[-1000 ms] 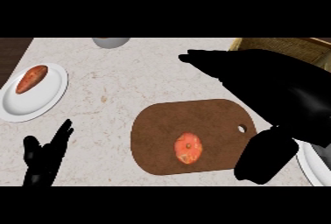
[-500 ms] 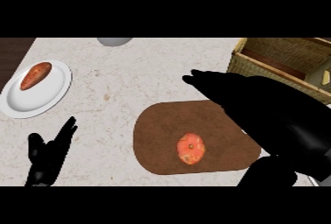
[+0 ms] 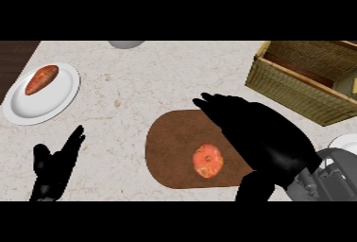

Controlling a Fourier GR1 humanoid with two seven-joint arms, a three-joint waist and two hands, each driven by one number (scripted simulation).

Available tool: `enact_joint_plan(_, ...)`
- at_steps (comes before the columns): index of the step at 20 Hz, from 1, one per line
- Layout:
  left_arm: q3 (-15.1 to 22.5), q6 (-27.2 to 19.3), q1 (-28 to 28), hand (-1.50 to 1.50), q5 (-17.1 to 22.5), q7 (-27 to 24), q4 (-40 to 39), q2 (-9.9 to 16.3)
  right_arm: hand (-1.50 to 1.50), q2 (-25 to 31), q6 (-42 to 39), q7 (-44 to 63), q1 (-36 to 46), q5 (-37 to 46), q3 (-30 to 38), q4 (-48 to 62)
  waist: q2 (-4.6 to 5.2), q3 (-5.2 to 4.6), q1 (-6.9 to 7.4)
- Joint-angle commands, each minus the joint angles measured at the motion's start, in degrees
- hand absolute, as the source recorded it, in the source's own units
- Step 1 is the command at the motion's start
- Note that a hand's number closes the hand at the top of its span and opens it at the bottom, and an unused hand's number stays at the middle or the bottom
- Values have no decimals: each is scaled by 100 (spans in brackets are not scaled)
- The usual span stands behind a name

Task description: Pick the squash from the cutting board and place it in the basket

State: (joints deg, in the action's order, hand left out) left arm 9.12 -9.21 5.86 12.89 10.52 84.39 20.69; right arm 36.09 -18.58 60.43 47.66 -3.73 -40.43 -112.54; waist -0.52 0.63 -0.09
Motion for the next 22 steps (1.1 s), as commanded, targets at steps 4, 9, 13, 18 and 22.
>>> enact_joint_plan(4, -15, 197, 290, 0, 33, 25, -597, -63, -150, -350, 234, 348, -670, 806, -571, 31, 43, -67, -18)
enact_joint_plan(9, 149, 74, 78, 0, -105, 232, -496, -313, -150, -379, 292, -225, -1037, 1316, -556, 320, 55, -62, -18)
enact_joint_plan(13, -151, 320, -2, 0, 43, 280, -607, -80, -150, -511, 343, -392, -1330, 1673, -587, 307, 51, -64, -23)
enact_joint_plan(18, -128, 211, 0, 0, -52, 327, -596, -235, -150, -880, 306, -456, -1318, 2010, -638, 762, 58, -64, 4)
enact_joint_plan(22, -5, 121, 24, 0, -193, 655, -226, -260, -150, -896, 370, -881, -1445, 2172, -297, 834, 55, -60, 14)
